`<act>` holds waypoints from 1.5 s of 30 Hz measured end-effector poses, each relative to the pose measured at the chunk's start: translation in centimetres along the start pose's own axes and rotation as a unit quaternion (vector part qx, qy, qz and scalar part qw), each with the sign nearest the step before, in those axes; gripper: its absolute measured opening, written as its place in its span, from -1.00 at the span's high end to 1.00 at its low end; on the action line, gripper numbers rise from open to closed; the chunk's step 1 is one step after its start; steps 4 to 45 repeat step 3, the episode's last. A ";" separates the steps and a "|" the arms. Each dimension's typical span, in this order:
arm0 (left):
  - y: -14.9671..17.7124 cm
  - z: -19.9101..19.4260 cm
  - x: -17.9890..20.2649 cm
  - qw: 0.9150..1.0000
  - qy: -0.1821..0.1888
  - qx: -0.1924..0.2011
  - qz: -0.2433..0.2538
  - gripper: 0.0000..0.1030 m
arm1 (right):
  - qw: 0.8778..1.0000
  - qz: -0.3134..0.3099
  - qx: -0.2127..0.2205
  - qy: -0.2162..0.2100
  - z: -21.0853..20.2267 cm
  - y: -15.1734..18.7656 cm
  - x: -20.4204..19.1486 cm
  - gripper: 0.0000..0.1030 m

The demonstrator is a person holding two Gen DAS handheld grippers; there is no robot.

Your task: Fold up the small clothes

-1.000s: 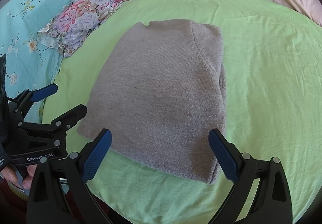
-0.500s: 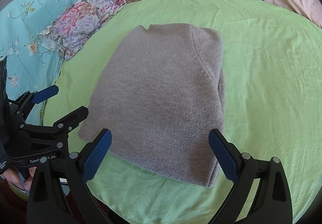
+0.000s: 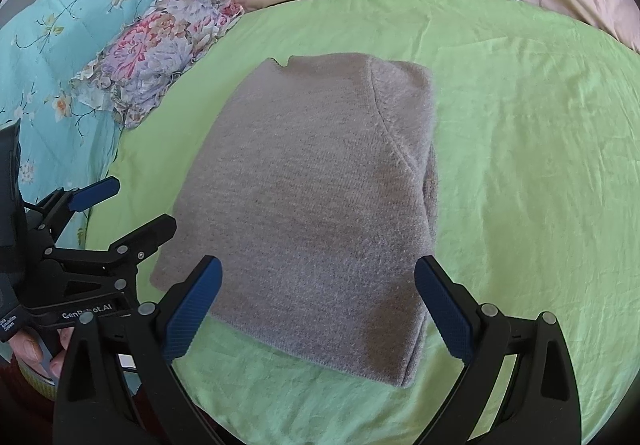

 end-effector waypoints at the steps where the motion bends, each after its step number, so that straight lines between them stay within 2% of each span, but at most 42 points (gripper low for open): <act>1: 0.0 0.0 0.0 1.000 -0.001 0.000 -0.001 -0.89 | 1.000 0.000 0.001 -0.001 0.0 0.0 0.0 -0.88; 45: 0.1 -0.1 0.1 1.000 -0.002 0.000 -0.002 -0.90 | 1.000 0.000 0.002 -0.002 0.0 -0.1 0.0 -0.88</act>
Point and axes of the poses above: each gripper's, at about its wrist camera, not at the fingertips, and z roughly the way its jaws point, x to its right, y to its underside, the point moved 6 cm from there along z, roughly the way its jaws point, and after that the axes turned 10 degrees about -z, right-handed, at the moved point
